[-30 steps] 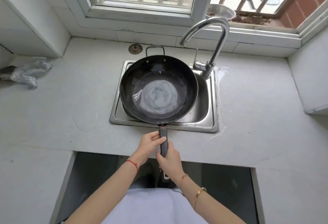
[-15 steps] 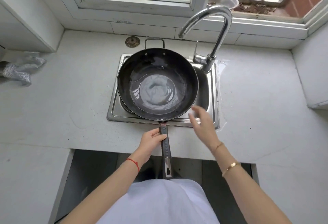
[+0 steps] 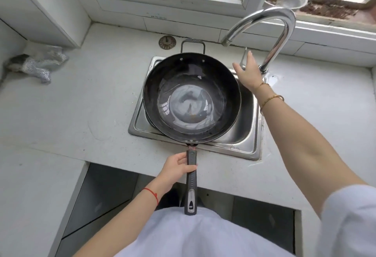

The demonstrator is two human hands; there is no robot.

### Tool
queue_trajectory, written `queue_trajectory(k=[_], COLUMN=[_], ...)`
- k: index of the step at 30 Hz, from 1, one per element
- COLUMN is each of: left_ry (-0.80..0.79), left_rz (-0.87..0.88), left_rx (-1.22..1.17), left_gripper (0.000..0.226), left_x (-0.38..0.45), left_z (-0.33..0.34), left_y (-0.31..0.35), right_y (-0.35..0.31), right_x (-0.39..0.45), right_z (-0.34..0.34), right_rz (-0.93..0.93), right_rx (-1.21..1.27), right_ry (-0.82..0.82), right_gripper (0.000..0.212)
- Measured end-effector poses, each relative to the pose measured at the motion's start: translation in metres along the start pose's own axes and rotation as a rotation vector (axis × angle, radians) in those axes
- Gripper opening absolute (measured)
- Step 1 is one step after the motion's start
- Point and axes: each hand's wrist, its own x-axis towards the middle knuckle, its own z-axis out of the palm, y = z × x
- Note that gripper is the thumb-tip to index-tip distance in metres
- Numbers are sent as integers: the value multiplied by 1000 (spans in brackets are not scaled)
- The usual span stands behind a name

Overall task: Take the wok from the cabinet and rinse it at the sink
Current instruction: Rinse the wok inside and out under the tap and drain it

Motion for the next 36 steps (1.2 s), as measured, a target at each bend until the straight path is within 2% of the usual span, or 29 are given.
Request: queue_trajectory(k=[7,13,16,21,28,36], left_ry=[-3,-8,-8,3,6,-24], left_rz=[0,3,-2,-7,5,24], left_rx=[-40,-55,-47,-31,-20,86], left_gripper=[45,44,46,51,53,46], left_x=[-1,0,1,1,1,1], left_z=[-1,0,-1,-1,-2,-4], left_y=[1,1,-1,-1,-1,0], right_y=[4,5,5,-3,-8,5], right_x=[9,10,12,15,-12,-128], right_z=[8,1,-1,4,0,13], right_rz=[7,17,30,10,-10,-56], right_rx=[-36,-91,-137,-222,-94,2], right_ry=[-18,-101,-131,-238,-48,71], right_gripper=[86,95,91,72,49,37])
